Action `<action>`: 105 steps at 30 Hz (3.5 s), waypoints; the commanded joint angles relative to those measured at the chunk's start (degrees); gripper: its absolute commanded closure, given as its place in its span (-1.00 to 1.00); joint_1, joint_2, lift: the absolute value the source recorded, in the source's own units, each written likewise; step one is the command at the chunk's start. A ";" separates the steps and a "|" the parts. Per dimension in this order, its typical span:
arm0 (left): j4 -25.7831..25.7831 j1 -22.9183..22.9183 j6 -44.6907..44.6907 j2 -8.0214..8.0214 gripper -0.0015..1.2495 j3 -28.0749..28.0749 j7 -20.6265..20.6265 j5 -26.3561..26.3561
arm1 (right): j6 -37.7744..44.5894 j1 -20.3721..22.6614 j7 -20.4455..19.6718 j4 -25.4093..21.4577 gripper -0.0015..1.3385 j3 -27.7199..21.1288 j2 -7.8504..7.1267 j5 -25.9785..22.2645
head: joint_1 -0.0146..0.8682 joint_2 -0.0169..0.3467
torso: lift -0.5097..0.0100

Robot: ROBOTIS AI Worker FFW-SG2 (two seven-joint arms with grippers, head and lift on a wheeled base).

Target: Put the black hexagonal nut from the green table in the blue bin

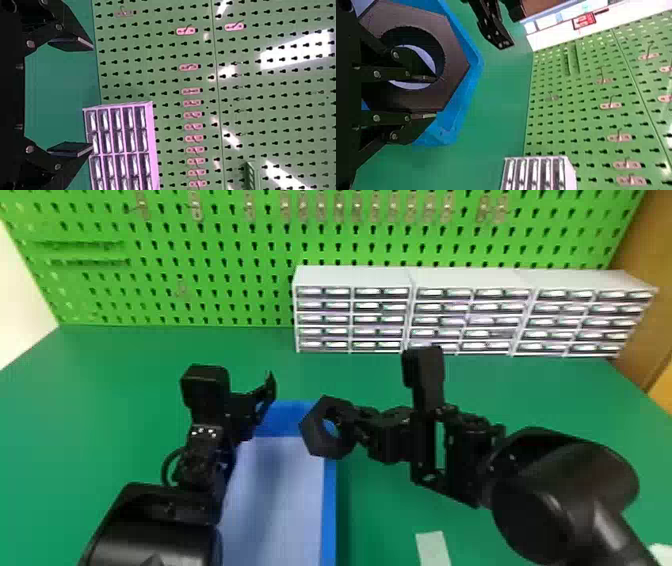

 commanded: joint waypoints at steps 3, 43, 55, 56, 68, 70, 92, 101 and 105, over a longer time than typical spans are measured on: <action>0.00 0.05 0.00 -0.15 -0.41 0.00 0.00 0.00 | 0.73 -2.11 1.77 1.64 0.63 2.17 -0.14 -1.62 | 0.52 -0.59 | 0.59; -1.32 0.40 -1.49 -0.15 -0.41 4.66 0.88 0.00 | 0.90 -7.65 7.66 6.47 0.62 10.43 -1.20 -4.78 | 0.52 -0.59 | 0.59; -1.76 0.40 -1.58 -0.15 -0.40 5.36 1.14 -0.26 | 0.90 -8.97 9.24 7.35 0.62 11.75 -1.11 -4.78 | 0.52 -0.59 | 0.59; -1.76 0.31 -1.58 -0.15 -0.40 5.27 1.14 -0.35 | 0.90 -9.23 9.77 7.70 0.62 12.02 -1.02 -4.78 | 0.52 -0.59 | 0.59; -1.76 0.14 -1.58 -0.15 -0.40 5.19 1.14 -0.79 | 0.47 -12.04 10.65 8.58 0.62 15.00 -0.05 -4.96 | 0.52 -0.59 | 0.59; -1.76 0.05 -1.58 -0.15 -0.40 5.19 1.14 -0.79 | 0.47 -12.57 10.74 9.02 0.62 15.97 0.04 -5.22 | 0.52 -0.59 | 0.59; -1.58 -0.30 -1.58 -0.15 -0.40 5.01 1.14 -1.23 | 0.90 -13.01 11.09 10.16 -0.84 15.97 -0.14 -6.89 | 0.52 -0.59 | 0.59; -1.58 -0.13 -1.58 -0.15 -0.40 5.01 1.14 -1.23 | 1.43 -11.78 12.05 10.16 -0.83 12.02 0.12 -5.14 | 0.52 -0.59 | 0.59; -1.58 -0.04 -1.58 -0.15 -0.40 5.01 1.14 -1.23 | 1.52 -11.43 12.85 10.07 -0.83 10.08 0.21 -3.73 | 0.52 -0.59 | 0.59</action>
